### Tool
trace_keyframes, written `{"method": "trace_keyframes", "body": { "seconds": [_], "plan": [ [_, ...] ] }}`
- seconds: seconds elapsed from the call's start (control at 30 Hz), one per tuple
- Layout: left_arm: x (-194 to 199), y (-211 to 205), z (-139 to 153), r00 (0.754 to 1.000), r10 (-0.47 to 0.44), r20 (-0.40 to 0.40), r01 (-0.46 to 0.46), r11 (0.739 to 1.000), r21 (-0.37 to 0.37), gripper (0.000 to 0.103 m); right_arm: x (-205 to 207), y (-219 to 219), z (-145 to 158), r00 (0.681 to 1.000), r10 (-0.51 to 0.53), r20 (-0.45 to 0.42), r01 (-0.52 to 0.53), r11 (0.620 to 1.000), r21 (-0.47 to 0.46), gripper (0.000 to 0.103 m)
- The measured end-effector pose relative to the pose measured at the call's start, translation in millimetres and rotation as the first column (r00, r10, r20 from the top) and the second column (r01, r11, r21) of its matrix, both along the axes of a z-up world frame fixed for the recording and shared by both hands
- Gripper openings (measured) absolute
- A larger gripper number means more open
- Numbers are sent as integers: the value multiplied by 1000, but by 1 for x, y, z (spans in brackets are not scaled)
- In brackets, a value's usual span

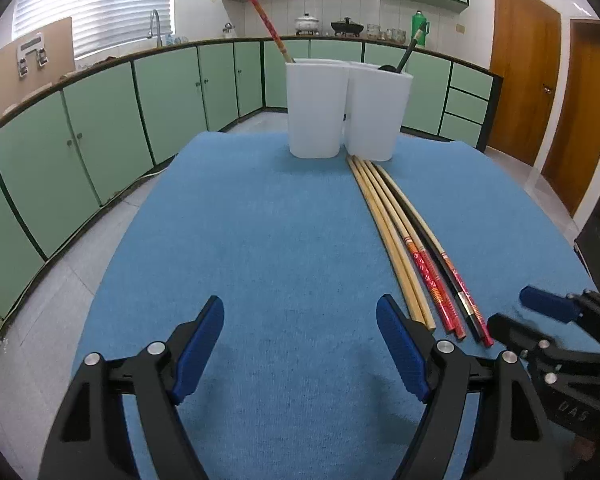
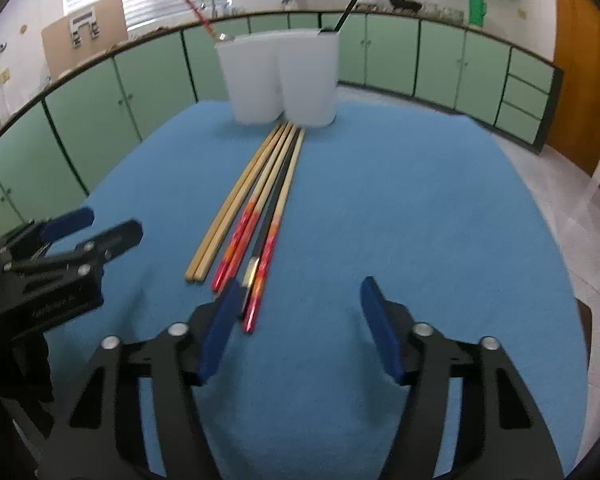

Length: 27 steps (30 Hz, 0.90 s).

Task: Organize utensils
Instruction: 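Lower the right tool and grasp the red-and-gold chopstick, then lower the left tool and grasp a plain wooden chopstick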

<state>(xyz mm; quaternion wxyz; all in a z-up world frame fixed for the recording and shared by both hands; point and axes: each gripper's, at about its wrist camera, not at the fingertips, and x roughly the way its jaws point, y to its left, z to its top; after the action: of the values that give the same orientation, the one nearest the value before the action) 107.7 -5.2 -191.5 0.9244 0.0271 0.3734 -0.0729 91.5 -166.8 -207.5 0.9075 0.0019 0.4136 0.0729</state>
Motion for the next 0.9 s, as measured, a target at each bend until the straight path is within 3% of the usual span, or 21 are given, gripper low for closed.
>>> {"method": "trace_keyframes", "body": {
  "seconds": [0.1, 0.43, 0.57, 0.67, 0.77, 0.9],
  "plan": [
    [0, 1, 0, 1000, -2, -1, 2, 1000, -2, 77, 2, 4, -3, 999, 22, -24, -22, 1000, -5, 44],
    [2, -2, -1, 1000, -10, -11, 10, 1000, 0, 77, 2, -11, -1, 1000, -19, -23, 18, 999, -32, 41],
    [2, -5, -2, 999, -26, -18, 26, 1000, -4, 77, -1, -9, -1, 999, 20, -25, -20, 1000, -1, 41],
    [2, -9, -3, 998, -52, -35, 52, 999, -14, 77, 1, -2, -6, 999, 37, -38, -38, 999, -25, 32],
    [2, -15, -5, 996, -78, -46, 77, 997, -15, 77, 4, -3, -5, 998, 43, -39, -43, 999, -12, 9],
    [2, -24, -8, 992, -110, -69, 109, 994, -23, 77, 3, -8, -5, 999, 28, -41, -27, 1000, 13, 5]
  ]
}}
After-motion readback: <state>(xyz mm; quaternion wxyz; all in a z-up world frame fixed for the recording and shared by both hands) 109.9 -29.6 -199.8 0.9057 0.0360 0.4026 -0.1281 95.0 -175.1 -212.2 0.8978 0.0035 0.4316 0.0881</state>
